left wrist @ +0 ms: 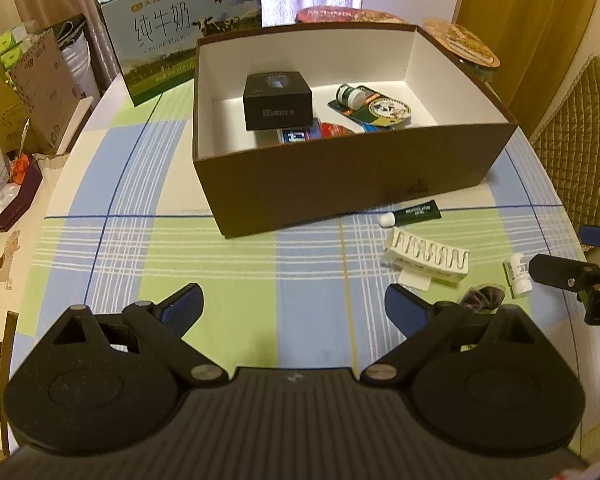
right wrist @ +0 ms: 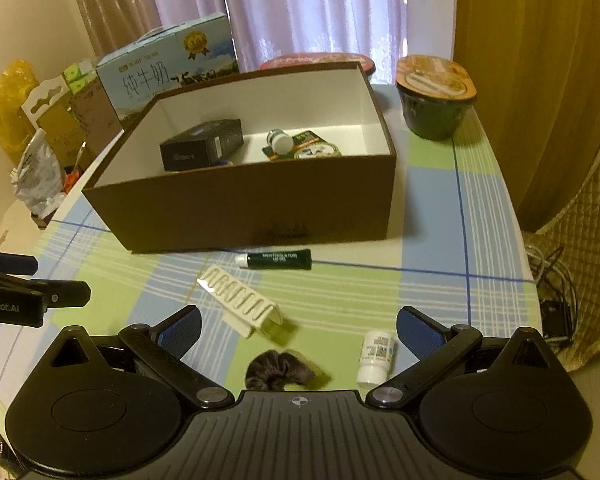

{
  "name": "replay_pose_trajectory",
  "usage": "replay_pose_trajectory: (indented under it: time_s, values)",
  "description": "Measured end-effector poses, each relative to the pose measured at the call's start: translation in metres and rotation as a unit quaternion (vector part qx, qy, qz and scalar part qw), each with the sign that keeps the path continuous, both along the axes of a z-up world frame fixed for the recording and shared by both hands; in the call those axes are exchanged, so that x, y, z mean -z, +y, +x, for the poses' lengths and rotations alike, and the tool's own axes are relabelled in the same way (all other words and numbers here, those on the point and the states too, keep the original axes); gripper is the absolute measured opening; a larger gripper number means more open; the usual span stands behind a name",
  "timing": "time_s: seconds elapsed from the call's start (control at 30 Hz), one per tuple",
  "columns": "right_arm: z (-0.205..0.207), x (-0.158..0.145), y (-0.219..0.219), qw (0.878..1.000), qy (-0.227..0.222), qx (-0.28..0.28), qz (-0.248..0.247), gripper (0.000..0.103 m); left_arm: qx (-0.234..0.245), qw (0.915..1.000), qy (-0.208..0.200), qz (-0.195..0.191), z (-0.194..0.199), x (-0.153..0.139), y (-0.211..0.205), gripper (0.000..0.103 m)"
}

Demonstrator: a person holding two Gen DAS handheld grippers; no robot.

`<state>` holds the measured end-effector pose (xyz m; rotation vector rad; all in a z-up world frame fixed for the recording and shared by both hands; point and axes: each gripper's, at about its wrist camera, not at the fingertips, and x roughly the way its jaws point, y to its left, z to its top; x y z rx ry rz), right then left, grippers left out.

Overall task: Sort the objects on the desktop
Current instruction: 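Withdraw both tools from the box toward the remaining table items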

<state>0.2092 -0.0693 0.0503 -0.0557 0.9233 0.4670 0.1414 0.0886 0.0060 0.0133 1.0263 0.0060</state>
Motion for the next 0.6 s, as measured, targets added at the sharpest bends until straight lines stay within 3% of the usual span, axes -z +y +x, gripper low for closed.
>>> replay_pose_trajectory:
  time_s: [0.6]
  values:
    - [-0.001,0.030,-0.024,0.999,0.040,0.033,-0.011,0.101,0.022,0.9990,0.030,-0.025,0.000,0.024,-0.008,0.095]
